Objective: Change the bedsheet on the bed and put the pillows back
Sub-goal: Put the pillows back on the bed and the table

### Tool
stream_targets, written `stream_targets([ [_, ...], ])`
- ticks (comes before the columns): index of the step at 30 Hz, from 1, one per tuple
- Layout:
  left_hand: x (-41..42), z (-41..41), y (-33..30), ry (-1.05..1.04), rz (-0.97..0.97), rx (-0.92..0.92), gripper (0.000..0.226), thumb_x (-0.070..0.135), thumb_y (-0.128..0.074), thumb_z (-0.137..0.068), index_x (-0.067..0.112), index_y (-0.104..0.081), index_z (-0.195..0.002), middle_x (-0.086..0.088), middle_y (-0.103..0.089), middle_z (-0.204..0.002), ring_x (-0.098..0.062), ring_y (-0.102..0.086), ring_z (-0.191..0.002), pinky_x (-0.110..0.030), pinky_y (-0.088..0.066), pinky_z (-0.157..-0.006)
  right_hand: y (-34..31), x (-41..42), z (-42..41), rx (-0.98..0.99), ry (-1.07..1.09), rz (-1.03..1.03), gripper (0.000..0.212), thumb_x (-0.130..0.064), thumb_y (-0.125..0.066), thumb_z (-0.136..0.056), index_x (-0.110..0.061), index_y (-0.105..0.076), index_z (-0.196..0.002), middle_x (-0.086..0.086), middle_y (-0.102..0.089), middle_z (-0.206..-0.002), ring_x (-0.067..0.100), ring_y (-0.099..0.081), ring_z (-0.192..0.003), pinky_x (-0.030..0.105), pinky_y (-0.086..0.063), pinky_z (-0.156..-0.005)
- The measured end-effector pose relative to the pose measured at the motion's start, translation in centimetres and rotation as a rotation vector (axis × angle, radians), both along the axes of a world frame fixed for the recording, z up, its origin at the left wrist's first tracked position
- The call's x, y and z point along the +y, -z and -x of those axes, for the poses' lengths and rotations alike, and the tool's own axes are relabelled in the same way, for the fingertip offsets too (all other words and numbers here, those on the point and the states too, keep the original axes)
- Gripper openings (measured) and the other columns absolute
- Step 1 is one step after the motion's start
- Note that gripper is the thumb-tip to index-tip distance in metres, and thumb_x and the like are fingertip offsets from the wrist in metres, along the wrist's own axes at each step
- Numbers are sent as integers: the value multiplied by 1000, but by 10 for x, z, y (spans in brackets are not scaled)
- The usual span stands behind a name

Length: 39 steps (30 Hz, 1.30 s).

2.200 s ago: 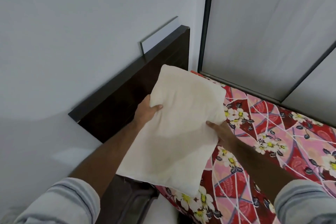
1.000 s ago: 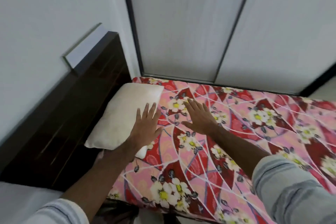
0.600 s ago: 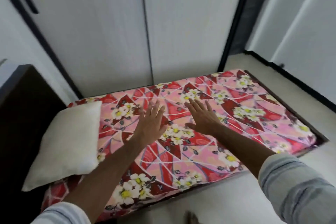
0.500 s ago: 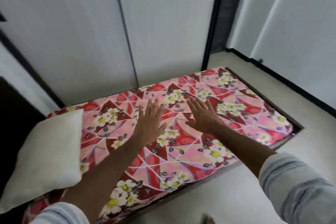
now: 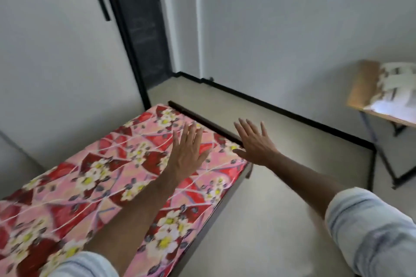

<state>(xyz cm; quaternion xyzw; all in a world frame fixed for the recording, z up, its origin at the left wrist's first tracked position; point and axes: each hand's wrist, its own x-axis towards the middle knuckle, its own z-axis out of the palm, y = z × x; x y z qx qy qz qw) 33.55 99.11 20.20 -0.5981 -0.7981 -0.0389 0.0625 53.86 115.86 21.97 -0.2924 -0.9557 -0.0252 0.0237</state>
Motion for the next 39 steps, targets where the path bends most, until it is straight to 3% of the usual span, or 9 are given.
stream_targets([
  [4, 111, -25, -14, 128, 8, -17, 93, 72, 5, -95, 12, -24, -160, -15, -12, -169, -34, -7, -157, -66, -10, -122, -9, 91, -40, 7, 130, 6, 93, -65, -44, -93, -16, -2, -160, 6, 2, -168, 27, -1, -155, 61, -1, -120],
  [8, 215, -42, -10, 229, 3, -24, 89, 69, 0, -93, 15, -16, -162, -13, 1, -171, -32, 5, -157, -63, -1, -123, -1, 165, -71, 0, 242, -11, 92, -63, -46, -94, -16, -3, -160, 6, 0, -168, 27, -4, -155, 62, -3, -121],
  [12, 333, -59, -1, 370, 7, -35, 100, 75, 15, -89, 15, -15, -163, -12, 1, -170, -32, 4, -157, -63, -1, -123, 5, 245, -99, -22, 357, -40, 90, -62, -47, -94, -14, -8, -159, 7, -3, -168, 27, -4, -155, 63, -5, -120],
  [16, 448, -78, -4, 520, 31, -95, 93, 72, 5, -89, 18, -7, -163, -9, 9, -171, -29, 12, -157, -60, 8, -122, -1, 323, -127, -54, 503, -29, 90, -63, -46, -93, -15, -8, -160, 6, -6, -167, 27, -7, -154, 63, -7, -120],
  [26, 691, -180, -27, 890, -3, -127, 92, 74, -1, -95, 15, -38, -155, -15, -27, -166, -40, -19, -154, -66, -19, -119, -20, 469, -238, -35, 870, -36, 89, -60, -47, -95, -16, -5, -160, 5, -8, -167, 26, -7, -154, 60, -7, -122],
  [33, 804, -296, -16, 1007, 79, -123, 90, 73, -5, -91, 17, -32, -156, -13, -18, -168, -38, -11, -156, -63, -15, -121, -1, 558, -352, 36, 1051, -2, 86, -60, -42, -98, -16, -2, -160, 5, -3, -167, 27, -5, -154, 60, -7, -122],
  [37, 883, -369, -7, 1005, 122, -157, 111, 87, 12, -78, 21, -23, -160, -11, -12, -170, -35, -8, -157, -59, -14, -124, 4, 634, -430, 44, 1102, 63, 84, -59, -39, -99, -17, 2, -160, 6, 0, -168, 29, -6, -154, 60, -5, -121],
  [39, 923, -401, -7, 997, 162, -198, 112, 88, 11, -77, 21, -20, -160, -11, -12, -170, -34, -9, -157, -58, -17, -124, 3, 671, -467, 20, 1115, 84, 82, -60, -36, -100, -17, 2, -159, 6, 1, -168, 29, -5, -154, 58, -7, -122],
])
